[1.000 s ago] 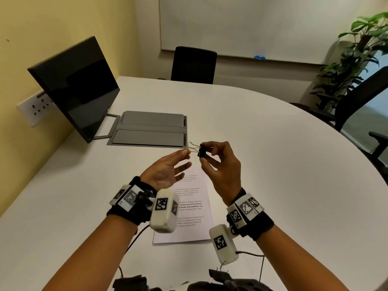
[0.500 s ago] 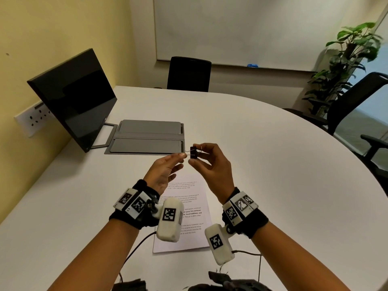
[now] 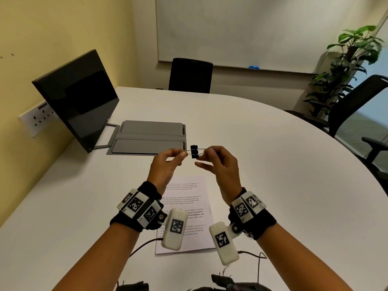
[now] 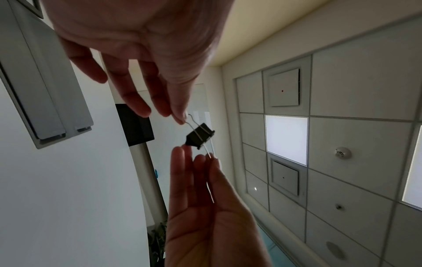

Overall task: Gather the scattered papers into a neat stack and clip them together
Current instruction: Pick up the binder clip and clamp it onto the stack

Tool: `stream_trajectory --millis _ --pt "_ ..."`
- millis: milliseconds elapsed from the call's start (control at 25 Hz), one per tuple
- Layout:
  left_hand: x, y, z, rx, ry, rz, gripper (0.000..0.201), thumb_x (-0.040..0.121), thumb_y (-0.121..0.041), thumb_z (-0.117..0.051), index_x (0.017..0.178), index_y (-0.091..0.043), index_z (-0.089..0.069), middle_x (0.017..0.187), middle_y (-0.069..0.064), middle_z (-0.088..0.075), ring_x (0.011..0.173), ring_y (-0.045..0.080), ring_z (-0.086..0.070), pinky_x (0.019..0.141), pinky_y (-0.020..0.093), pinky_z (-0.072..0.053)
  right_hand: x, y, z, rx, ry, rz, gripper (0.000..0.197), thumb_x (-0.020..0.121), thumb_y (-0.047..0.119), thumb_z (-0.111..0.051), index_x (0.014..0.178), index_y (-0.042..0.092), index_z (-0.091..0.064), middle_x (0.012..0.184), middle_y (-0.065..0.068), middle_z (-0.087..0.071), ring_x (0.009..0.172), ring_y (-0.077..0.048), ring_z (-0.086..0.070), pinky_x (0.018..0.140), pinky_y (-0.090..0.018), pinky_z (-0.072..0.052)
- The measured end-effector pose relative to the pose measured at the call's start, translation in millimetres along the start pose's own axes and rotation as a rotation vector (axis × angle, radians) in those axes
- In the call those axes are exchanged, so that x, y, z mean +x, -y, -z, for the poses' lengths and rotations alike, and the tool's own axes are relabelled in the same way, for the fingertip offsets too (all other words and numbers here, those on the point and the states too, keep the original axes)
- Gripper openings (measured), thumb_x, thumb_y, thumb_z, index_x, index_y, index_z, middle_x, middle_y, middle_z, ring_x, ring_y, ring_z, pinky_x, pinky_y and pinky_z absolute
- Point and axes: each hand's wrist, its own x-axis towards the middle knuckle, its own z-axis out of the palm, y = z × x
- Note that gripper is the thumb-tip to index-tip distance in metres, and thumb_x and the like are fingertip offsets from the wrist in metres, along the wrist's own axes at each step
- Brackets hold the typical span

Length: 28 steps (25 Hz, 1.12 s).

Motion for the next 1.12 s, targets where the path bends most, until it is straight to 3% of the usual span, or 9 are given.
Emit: stream_trajectory --millis 120,240,320,440,560,680,920,1040,1120 --pt "-0.3 -1.0 3.1 -0.005 0.030 0.003 0.005 0.083 -0.027 -0.065 0.086 -0.024 -0.068 0.089 -0.005 -0.066 0.080 0.010 -0.059 0.069 0.019 -0.039 2.5 1.1 2.0 0.094 0.076 -0.093 0.018 0.095 0.013 -0.051 0.096 -0.003 -0.061 0.090 -0.017 -0.063 0.087 -0.026 -0.065 0.084 -0.044 -0.056" --pt "-1.7 -0.6 5.3 0.016 0.076 0.017 0.010 0.082 -0.024 -0.067 0.090 -0.018 -0.071 0.088 -0.001 -0.069 0.084 0.012 -0.062 0.071 0.018 -0.039 3.3 -2.1 2.2 0.039 0.168 -0.120 0.020 0.092 0.011 -0.054 0.094 -0.008 -0.061 0.091 -0.019 -0.066 0.084 -0.028 -0.067 0.087 -0.046 -0.055" --pt "-2.2 0.5 4.6 0.039 0.074 0.033 0.014 0.086 -0.026 -0.062 0.093 -0.018 -0.072 0.089 0.000 -0.071 0.085 0.013 -0.065 0.076 0.021 -0.039 2.3 -6.3 0.0 -0.028 0.157 -0.099 0.021 0.091 0.012 -0.057 0.092 -0.008 -0.061 0.090 -0.019 -0.068 0.082 -0.031 -0.069 0.083 -0.043 -0.057" --pt "-4.0 1.5 4.0 0.059 0.129 0.068 0.025 0.089 -0.040 -0.055 0.096 -0.024 -0.072 0.090 -0.008 -0.072 0.085 0.007 -0.067 0.083 0.024 -0.042 2.6 -13.0 -0.9 -0.243 0.075 0.012 0.015 0.088 0.015 -0.062 0.087 0.001 -0.063 0.088 -0.016 -0.070 0.082 -0.027 -0.070 0.078 -0.038 -0.059" --pt "-3.7 8.6 6.5 0.076 0.158 0.031 0.026 0.078 -0.033 -0.071 0.100 -0.022 -0.073 0.095 -0.003 -0.075 0.088 0.012 -0.070 0.095 0.037 -0.050 4.1 -18.3 3.3 -0.409 0.042 0.093 0.009 0.084 0.014 -0.067 0.088 0.006 -0.067 0.102 -0.004 -0.070 0.088 -0.017 -0.069 0.078 -0.027 -0.058" --pt "-3.4 17.3 4.8 0.114 0.170 0.009 0.024 0.074 -0.021 -0.076 0.097 -0.024 -0.074 0.090 0.000 -0.076 0.087 0.010 -0.071 0.093 0.034 -0.053 3.1 -22.4 6.1 -0.390 0.114 0.045 0.005 0.082 0.009 -0.068 0.087 0.007 -0.070 0.109 -0.004 -0.071 0.093 -0.017 -0.070 0.084 -0.028 -0.056" --pt "-1.3 45.6 3.6 0.123 0.113 0.149 0.028 0.079 -0.025 -0.071 0.106 -0.019 -0.066 0.092 0.004 -0.074 0.082 0.018 -0.070 0.085 0.029 -0.051 10.2 -37.4 39.1 -0.408 0.065 -0.061 0.003 0.079 0.004 -0.069 0.082 0.006 -0.070 0.098 -0.009 -0.074 0.094 -0.017 -0.070 0.091 -0.034 -0.054" --pt "2.6 74.9 17.7 0.206 0.084 0.242 0.024 0.082 -0.021 -0.067 0.105 -0.014 -0.067 0.100 0.007 -0.071 0.083 0.020 -0.065 0.079 0.028 -0.051 18.3 -50.5 79.0 -0.640 -0.006 -0.114 0.005 0.079 0.013 -0.072 0.081 0.009 -0.072 0.092 -0.004 -0.075 0.085 -0.012 -0.069 0.083 -0.017 -0.052" --pt "4.9 100.5 28.1 0.294 0.034 0.292 0.024 0.082 -0.022 -0.067 0.106 -0.014 -0.067 0.105 0.008 -0.070 0.092 0.021 -0.064 0.088 0.030 -0.049 23.4 -64.6 108.8 -0.848 -0.010 -0.170 0.008 0.079 0.017 -0.072 0.081 0.009 -0.073 0.087 -0.006 -0.075 0.081 -0.013 -0.066 0.072 -0.014 -0.046"
